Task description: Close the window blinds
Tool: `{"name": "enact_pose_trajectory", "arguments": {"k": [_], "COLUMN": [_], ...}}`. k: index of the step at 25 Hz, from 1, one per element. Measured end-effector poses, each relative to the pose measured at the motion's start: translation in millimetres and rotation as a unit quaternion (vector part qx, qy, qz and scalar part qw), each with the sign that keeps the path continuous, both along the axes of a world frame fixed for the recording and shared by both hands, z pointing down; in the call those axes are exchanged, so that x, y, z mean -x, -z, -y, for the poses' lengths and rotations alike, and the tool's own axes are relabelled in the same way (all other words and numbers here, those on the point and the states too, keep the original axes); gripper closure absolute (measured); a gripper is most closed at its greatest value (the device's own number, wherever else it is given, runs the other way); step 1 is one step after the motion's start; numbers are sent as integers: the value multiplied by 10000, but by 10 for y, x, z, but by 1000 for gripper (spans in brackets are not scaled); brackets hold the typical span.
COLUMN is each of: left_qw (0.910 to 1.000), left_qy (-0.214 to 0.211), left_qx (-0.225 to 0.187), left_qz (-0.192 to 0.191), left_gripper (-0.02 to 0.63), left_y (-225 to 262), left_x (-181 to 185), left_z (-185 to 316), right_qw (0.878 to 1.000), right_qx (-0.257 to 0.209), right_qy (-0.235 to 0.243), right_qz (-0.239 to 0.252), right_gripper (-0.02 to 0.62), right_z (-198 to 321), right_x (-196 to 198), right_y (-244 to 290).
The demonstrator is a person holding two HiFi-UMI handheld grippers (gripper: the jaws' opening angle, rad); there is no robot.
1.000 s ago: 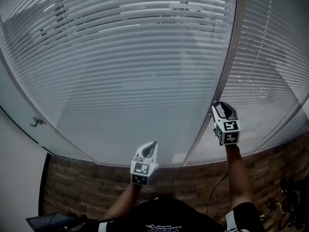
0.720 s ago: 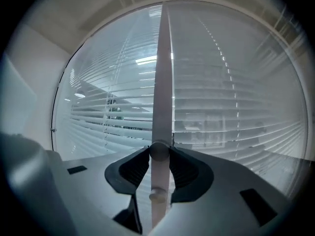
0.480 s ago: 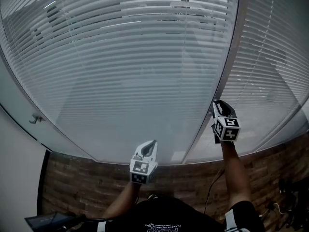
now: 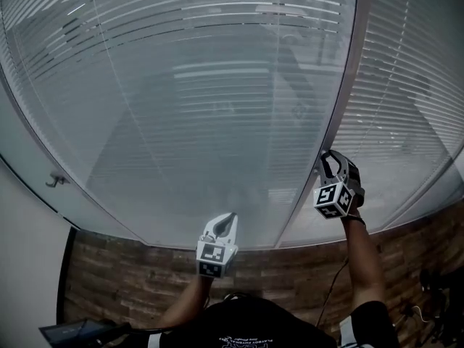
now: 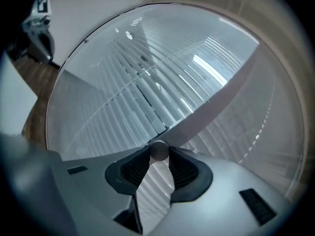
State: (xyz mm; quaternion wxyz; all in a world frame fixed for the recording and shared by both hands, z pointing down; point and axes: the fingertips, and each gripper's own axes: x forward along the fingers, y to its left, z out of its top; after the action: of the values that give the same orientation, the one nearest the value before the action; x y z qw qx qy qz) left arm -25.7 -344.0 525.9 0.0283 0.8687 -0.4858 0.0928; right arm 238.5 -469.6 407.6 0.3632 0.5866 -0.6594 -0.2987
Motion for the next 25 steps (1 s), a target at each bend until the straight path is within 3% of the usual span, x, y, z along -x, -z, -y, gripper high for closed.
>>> {"name": "enact_pose_trajectory", "arguments": {"k": [3, 7, 20, 22, 25], "left_qw": [10000, 10000, 10000, 10000, 10000], "left_qy": [34, 35, 21, 25, 30], "left_qx": [12, 32, 1, 8, -4], "left_qz": [-8, 0, 41, 40, 32], "left_gripper": [611, 611, 611, 611, 611], "left_y": [5, 0, 26, 22, 20], "left_x": [22, 13, -36, -40, -43], "left_z": [9, 14, 7, 11, 11], "right_qw": [9940, 9736, 9108, 9196, 9547], "right_qx": [-76, -183, -165, -151, -160], "right_qy": [4, -91, 113, 138, 105], "right_qz": [-1087, -2274, -4123, -3924, -2969], "right_gripper": [469, 469, 469, 469, 469], "right_z": [41, 79, 66, 69, 66], "right_x": [-13, -34, -21, -17, -49], "right_y": [-64, -118, -153, -160, -144]}}
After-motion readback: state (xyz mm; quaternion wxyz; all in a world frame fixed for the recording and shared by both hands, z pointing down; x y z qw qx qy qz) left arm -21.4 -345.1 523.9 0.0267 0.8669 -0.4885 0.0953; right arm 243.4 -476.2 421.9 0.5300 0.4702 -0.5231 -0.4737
